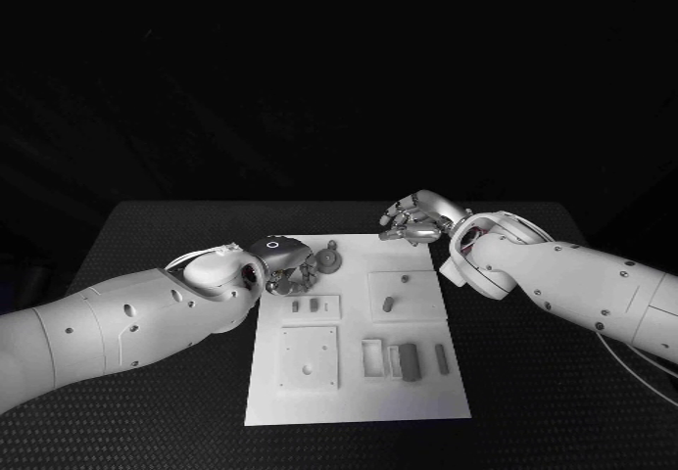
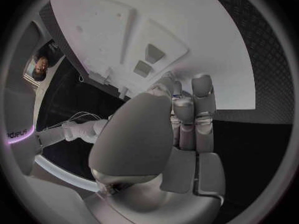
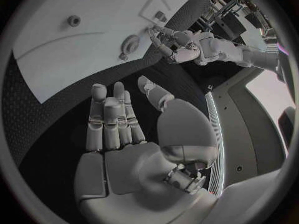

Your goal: Assemble the parts on the task board

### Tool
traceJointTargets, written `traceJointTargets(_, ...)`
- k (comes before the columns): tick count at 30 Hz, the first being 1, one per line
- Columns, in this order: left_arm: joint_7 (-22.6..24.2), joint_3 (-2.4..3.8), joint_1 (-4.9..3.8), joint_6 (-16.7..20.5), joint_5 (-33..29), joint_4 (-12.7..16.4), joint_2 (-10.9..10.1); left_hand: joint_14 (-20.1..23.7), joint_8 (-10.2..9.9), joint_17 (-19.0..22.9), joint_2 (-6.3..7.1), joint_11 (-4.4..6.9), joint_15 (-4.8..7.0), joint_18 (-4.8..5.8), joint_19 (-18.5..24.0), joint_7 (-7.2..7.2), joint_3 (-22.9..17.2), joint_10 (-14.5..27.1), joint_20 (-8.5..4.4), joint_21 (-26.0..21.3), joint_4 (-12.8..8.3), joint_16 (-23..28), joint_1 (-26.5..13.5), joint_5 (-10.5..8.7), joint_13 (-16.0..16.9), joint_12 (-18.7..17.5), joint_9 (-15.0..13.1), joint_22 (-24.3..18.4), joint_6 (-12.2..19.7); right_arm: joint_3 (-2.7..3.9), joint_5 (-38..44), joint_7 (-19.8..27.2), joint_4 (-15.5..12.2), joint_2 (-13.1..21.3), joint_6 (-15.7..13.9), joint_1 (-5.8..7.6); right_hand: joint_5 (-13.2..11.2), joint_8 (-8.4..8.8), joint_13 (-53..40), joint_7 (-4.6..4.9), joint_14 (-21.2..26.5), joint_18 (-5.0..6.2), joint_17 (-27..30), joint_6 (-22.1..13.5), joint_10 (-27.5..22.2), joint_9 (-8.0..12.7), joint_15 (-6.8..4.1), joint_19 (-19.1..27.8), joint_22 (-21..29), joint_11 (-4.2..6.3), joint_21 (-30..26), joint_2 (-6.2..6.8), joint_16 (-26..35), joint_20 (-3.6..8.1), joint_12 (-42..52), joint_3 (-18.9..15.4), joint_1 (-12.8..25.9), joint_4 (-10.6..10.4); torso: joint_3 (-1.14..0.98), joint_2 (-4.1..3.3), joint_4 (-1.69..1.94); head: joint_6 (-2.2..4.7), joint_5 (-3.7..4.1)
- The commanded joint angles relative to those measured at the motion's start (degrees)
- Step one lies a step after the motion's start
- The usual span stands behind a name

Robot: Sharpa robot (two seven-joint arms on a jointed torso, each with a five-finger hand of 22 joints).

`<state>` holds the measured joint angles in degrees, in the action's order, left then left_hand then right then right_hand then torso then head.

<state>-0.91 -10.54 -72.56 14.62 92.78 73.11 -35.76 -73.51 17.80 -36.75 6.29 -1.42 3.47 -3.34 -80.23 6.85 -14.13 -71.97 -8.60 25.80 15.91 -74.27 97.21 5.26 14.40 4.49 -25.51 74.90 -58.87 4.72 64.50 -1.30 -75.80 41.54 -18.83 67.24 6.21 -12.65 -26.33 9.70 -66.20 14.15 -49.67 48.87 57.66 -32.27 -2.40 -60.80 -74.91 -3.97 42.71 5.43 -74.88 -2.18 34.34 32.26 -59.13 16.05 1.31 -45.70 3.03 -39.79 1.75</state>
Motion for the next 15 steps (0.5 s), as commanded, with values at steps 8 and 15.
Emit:
traceJointTargets(8,0.9,-0.32,0.4,0.1,-1.2,0.1,-0.1,0.0,-1.2,0.2,0.66,-1.66,-0.06,-4.93,-0.2,0.96,0.5,-1.5,-0.45,0.2,0.4,-0.3,-1.2,-1.12,-0.1,-0.5,0.6,1.2,2.1,0.01,0.0,0.5,0.0,0.0,0.1,-0.03,0.3,0.18,0.1,0.46,0.1,0.85,0.1,0.0,0.3,0.1,0.03,-0.3,-1.0,0.01,-0.3,-0.04,0.2,-0.17,-0.3,0.1,0.7,-0.3,-0.05,0.01,-0.01,-0.01,-0.04)
traceJointTargets(15,0.2,-0.32,0.39,0.1,-1.7,-0.1,-0.1,0.1,-2.3,0.4,1.57,-2.02,-0.39,-5.14,-0.1,1.73,1.7,-0.2,-0.28,-0.1,0.4,-0.1,-2.3,-1.14,-0.3,-0.8,1.2,1.0,3.9,0.01,-0.1,0.4,0.0,0.2,0.1,-0.03,0.3,0.19,0.1,0.46,0.1,0.85,0.1,0.0,0.3,0.1,0.03,-0.3,-1.0,0.01,-0.3,0.0,0.2,-0.17,-0.3,0.1,0.7,-0.3,-0.11,-0.01,-0.03,-0.02,-0.09)
